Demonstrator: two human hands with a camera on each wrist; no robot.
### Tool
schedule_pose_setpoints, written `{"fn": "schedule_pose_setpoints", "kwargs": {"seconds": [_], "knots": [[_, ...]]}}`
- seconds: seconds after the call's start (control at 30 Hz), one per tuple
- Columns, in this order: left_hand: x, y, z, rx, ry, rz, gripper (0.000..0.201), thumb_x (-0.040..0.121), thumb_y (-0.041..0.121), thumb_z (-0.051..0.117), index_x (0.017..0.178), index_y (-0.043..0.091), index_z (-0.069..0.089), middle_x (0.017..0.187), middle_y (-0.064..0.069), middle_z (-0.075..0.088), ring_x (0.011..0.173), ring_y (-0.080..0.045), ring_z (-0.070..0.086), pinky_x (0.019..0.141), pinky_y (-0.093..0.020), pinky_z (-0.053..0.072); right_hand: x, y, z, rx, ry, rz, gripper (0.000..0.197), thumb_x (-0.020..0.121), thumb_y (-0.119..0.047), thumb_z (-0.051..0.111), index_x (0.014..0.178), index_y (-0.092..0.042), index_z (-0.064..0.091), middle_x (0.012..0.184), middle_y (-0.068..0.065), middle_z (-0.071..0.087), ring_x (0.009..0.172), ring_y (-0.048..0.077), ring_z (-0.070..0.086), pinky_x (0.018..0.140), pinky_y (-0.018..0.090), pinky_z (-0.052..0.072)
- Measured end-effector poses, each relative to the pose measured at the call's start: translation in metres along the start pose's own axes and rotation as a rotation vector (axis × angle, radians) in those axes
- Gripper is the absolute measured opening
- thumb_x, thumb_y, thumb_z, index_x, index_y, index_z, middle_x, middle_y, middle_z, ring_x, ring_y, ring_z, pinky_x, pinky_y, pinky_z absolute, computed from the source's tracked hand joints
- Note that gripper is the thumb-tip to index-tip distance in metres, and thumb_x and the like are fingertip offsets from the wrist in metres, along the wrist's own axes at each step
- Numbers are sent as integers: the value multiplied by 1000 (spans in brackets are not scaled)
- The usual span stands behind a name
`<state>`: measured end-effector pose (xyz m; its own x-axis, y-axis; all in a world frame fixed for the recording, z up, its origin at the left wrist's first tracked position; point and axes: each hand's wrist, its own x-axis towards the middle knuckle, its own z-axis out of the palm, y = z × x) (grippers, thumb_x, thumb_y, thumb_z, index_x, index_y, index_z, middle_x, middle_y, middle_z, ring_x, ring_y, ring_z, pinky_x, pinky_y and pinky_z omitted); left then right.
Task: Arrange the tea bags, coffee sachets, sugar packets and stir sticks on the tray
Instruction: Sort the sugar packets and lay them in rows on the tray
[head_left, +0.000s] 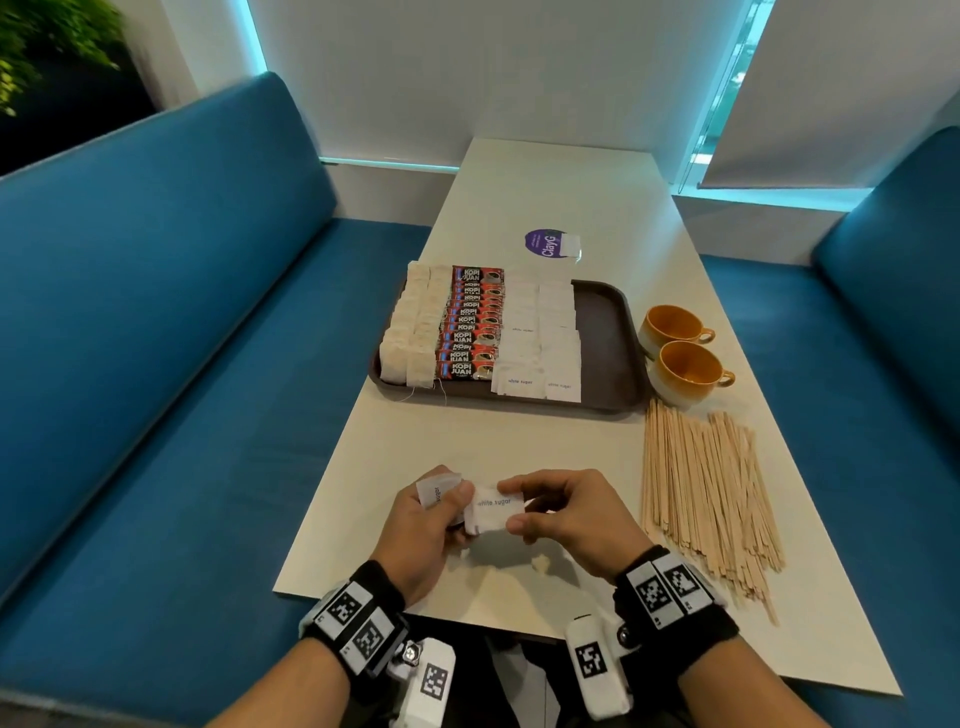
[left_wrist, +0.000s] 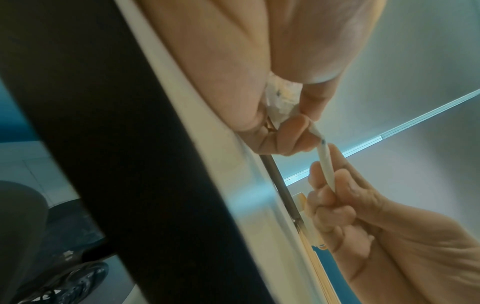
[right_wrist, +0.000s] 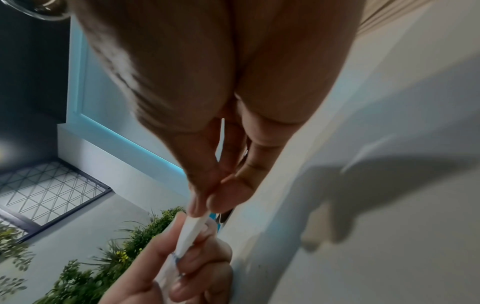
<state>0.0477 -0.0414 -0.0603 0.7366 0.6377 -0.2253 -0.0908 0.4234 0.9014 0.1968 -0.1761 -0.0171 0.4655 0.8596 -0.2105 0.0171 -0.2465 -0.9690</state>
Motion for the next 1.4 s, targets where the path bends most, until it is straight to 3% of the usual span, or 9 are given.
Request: {"fn": "schedule_pose_setpoints", "kwargs": {"seconds": [0.1, 0.2, 0.33, 0.6, 0.83, 0.97, 1.07, 1.23, 1.4], "knots": [[1, 0, 1, -1, 6, 5, 18, 101, 16, 55, 85, 9, 58, 72, -8, 59, 61, -16, 56, 50, -24, 46, 1, 6, 1, 84, 25, -1, 30, 74, 8, 84, 99, -9, 81, 75, 1, 72, 66, 26, 68, 71, 35, 61], [2, -2, -2, -8, -16, 30, 16, 91, 18, 73, 91, 7, 61, 79, -11, 61, 70, -21, 59, 57, -29, 50, 3, 6, 2, 76, 85, -14, 28, 74, 5, 85, 98, -8, 81, 72, 2, 70, 62, 25, 66, 72, 36, 62], [5, -5, -10, -41, -93, 59, 37, 72, 6, 85, 100, 2, 61, 94, -23, 60, 89, -38, 61, 80, -60, 56, 6, 3, -1, 73, 133, -21, 28, 74, 6, 84, 98, -9, 80, 79, 11, 75, 62, 22, 67, 70, 32, 61], [6, -8, -9, -52, -65, 105, 30, 77, -4, 74, 103, 6, 61, 82, -14, 59, 70, -22, 53, 64, -32, 46, 12, 3, -20, 19, 187, -41, 27, 76, 4, 84, 97, -13, 81, 77, 4, 75, 63, 20, 67, 71, 29, 59], [0, 2, -4, -72, -31, 32, 42, 67, 0, 48, 106, 2, 64, 91, -19, 59, 75, -31, 60, 69, -36, 46, 52, -25, -66, -52, 372, -31, 19, 88, -12, 77, 103, -23, 78, 90, -1, 77, 78, 13, 73, 68, 19, 58], [1, 0, -5, -7, -42, 33, 30, 83, 6, 52, 111, 5, 64, 76, -24, 58, 70, -27, 58, 68, -34, 44, 99, -24, -95, -146, 452, -10, 15, 85, -18, 81, 97, -27, 79, 97, -5, 77, 91, 14, 74, 89, 35, 61], [3, -4, -8, -38, -50, 49, 33, 93, -4, 49, 119, 8, 64, 75, -20, 57, 72, -33, 58, 67, -34, 48, 120, -18, -104, -279, 414, 47, 12, 86, -20, 81, 89, -30, 78, 98, -5, 75, 94, 11, 69, 94, 34, 56], [4, -5, -5, -74, -37, 48, 34, 88, -2, 58, 121, 8, 61, 80, -27, 60, 73, -36, 64, 71, -34, 55, 132, -17, -101, -474, 331, 100, 10, 88, -18, 79, 94, -25, 78, 93, -1, 72, 87, 9, 64, 70, 15, 47], [3, -4, -4, -57, -28, 34, 30, 91, -1, 66, 120, -1, 55, 99, -17, 69, 80, -37, 68, 75, -35, 58, 136, -19, -99, -586, 331, 118, 7, 89, -18, 78, 92, -25, 79, 87, -4, 70, 83, 8, 63, 63, 13, 41]]}}
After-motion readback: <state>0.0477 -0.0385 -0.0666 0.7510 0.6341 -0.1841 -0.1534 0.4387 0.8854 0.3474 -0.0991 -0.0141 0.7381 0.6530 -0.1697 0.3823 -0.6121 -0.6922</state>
